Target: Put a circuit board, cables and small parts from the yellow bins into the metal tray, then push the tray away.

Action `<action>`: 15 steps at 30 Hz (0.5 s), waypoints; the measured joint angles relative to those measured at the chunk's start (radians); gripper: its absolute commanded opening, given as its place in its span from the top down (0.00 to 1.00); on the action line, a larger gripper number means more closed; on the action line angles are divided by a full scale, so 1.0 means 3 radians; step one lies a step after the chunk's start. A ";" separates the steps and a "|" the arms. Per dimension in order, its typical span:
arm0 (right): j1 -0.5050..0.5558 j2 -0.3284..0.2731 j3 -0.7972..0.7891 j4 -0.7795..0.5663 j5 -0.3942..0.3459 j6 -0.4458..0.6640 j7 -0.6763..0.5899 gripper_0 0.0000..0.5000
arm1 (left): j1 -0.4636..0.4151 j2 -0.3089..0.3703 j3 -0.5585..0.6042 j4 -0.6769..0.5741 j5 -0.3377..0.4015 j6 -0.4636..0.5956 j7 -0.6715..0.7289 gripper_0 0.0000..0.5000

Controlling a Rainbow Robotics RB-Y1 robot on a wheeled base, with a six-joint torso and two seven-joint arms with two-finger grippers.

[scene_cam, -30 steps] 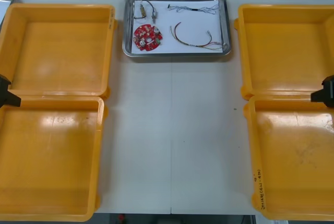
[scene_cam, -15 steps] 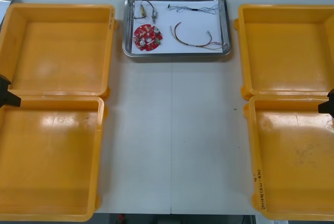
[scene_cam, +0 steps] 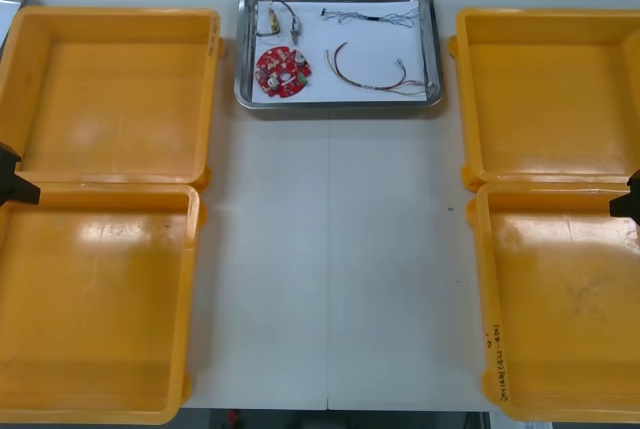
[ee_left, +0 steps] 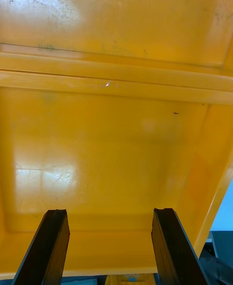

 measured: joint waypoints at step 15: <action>0.0000 0.0000 0.0000 0.0000 0.0000 0.0000 0.0000 0.00 | 0.0000 0.0000 0.0000 0.0000 0.0000 0.0000 0.0000 0.00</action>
